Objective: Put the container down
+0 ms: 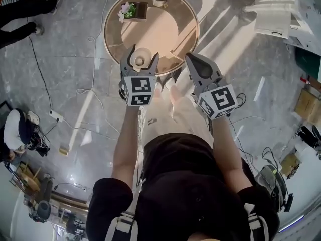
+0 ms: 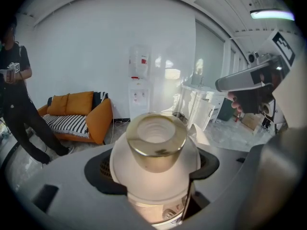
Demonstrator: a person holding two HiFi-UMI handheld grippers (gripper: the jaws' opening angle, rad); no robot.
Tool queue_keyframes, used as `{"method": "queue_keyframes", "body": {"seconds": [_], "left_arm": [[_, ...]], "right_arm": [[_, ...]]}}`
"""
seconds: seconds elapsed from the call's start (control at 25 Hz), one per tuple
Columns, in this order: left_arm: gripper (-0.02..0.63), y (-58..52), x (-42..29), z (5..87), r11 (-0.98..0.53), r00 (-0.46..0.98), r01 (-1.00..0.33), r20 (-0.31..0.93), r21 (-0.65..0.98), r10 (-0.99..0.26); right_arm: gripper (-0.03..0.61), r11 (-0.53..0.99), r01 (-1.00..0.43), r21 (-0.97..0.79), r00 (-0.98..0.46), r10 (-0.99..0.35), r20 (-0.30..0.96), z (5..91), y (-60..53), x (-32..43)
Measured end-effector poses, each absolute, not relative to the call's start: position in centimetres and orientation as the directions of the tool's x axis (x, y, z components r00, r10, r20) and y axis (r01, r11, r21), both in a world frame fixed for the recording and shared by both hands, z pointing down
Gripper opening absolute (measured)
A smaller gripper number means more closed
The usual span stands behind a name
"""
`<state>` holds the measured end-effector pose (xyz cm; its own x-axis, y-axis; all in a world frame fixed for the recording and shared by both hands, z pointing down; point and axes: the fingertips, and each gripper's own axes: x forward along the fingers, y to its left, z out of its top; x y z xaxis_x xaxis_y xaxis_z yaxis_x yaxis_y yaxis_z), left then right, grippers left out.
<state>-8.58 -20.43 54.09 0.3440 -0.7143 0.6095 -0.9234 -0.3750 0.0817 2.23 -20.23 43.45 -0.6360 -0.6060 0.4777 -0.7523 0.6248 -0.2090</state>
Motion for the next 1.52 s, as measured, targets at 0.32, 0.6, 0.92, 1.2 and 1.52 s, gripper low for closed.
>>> {"method": "queue_keyframes", "body": {"seconds": [0.32, 0.6, 0.92, 1.2, 1.52], "left_arm": [[0.353, -22.4, -9.5, 61.4, -0.325, 0.296, -0.943, 0.637, 0.074, -0.712], [0.353, -24.0, -9.4, 67.4, -0.300, 0.275, -0.951, 0.641, 0.072, -0.717], [0.353, -25.0, -9.4, 74.1, -0.287, 0.245, -0.957, 0.667, 0.050, -0.703], [0.353, -25.5, -9.7, 79.4, -0.269, 0.228, -0.962, 0.685, 0.049, -0.692], [0.353, -25.5, -8.9, 83.8, -0.301, 0.236, -0.953, 0.697, 0.031, -0.677]], "right_arm": [[0.003, 0.638, -0.734, -0.232, -0.652, -0.565, 0.506, 49.3, -22.3, 1.6], [0.003, 0.641, -0.724, -0.254, -0.659, -0.535, 0.529, 54.5, -23.4, 1.3], [0.003, 0.633, -0.726, -0.268, -0.654, -0.516, 0.553, 59.1, -24.5, 1.2], [0.003, 0.631, -0.723, -0.282, -0.655, -0.495, 0.571, 61.6, -24.8, 1.2], [0.003, 0.593, -0.741, -0.315, -0.642, -0.489, 0.591, 64.2, -24.7, 1.8]]}}
